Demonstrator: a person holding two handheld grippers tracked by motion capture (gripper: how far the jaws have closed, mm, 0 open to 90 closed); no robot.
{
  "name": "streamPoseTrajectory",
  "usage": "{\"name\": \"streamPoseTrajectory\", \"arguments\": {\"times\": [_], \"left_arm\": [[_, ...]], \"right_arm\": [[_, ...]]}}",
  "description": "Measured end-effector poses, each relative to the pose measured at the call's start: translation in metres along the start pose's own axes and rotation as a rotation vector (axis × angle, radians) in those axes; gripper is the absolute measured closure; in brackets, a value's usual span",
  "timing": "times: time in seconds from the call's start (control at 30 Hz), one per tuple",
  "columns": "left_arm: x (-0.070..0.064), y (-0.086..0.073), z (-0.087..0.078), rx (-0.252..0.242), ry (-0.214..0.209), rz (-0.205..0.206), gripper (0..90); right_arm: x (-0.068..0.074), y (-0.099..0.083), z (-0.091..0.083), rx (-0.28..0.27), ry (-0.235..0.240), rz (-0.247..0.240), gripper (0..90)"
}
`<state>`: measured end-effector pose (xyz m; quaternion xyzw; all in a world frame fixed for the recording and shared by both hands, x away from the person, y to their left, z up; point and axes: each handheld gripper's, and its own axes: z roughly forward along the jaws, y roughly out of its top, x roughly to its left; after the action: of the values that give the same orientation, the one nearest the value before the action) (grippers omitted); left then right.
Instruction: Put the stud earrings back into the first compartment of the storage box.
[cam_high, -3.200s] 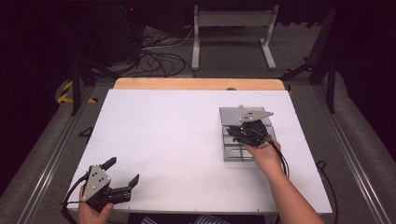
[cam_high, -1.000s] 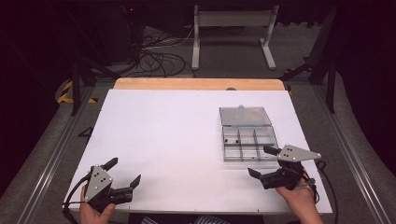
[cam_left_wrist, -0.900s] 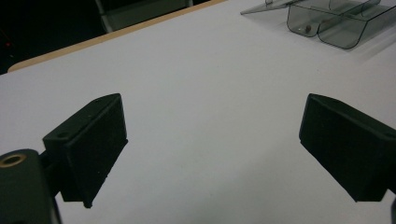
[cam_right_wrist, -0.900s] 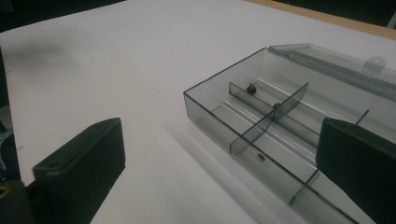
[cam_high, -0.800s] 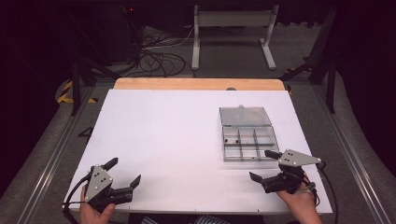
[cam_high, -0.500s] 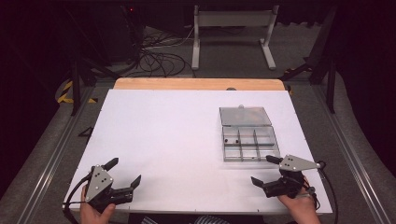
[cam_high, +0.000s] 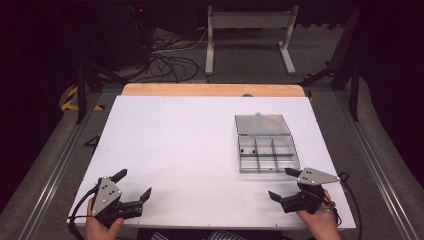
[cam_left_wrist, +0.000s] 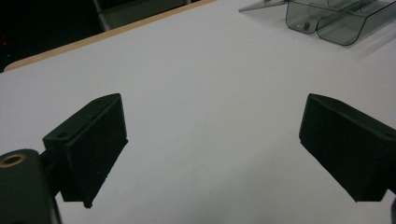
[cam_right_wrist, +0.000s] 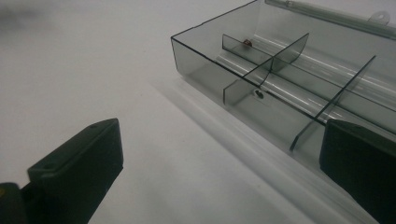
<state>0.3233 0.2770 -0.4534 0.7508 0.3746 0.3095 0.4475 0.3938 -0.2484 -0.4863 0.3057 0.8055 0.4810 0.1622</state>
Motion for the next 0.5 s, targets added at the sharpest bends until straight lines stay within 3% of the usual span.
{"name": "streamPoseTrajectory", "arguments": {"times": [0.1, 0.5], "left_arm": [[0.0, -0.0002, 0.0, 0.004, -0.002, 0.025, 8.4], [-0.0004, -0.0005, 0.0002, 0.001, -0.007, 0.022, 8.3]], "right_arm": [[-0.0006, 0.0006, -0.002, -0.008, -0.016, 0.003, 0.4], [0.0, 0.0017, -0.0038, -0.013, -0.037, -0.015, 0.4]]}}
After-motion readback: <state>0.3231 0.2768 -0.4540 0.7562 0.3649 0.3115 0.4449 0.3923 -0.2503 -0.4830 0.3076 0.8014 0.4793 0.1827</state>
